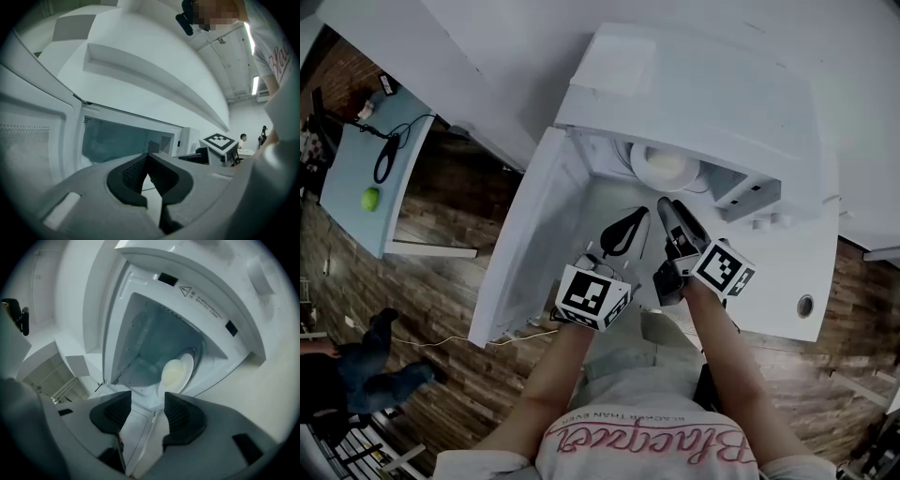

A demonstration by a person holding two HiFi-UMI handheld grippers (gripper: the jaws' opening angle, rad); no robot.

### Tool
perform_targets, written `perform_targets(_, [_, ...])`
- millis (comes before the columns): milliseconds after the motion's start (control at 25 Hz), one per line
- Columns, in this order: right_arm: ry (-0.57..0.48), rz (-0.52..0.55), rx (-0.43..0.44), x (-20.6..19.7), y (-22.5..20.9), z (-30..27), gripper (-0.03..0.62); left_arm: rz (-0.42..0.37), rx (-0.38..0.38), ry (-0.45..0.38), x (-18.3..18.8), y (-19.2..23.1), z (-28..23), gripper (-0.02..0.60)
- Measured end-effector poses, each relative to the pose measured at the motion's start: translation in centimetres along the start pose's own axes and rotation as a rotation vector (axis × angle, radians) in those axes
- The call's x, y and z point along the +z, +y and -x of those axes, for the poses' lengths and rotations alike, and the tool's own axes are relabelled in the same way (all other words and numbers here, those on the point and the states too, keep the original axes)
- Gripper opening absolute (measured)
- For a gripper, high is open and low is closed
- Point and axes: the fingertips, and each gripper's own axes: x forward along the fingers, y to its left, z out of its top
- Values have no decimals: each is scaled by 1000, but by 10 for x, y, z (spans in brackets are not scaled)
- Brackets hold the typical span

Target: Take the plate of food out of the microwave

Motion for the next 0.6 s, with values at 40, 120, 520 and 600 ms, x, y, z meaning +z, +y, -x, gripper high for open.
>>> perform_targets(40, [-3,-20,-9,-1,-4,-3,225,2,-1,-2,-1,2,-2,5])
perform_targets(120, [2,-54,-28,-5,-13,-7,221,7,0,-9,-2,5,-5,5])
perform_targets(520, [-37,-233,-90,-3,-45,-33,209,21,18,-15,-9,17,-12,5])
perform_targets(600, [-40,-269,-105,-2,-49,-37,207,21,21,-13,-10,18,-13,5])
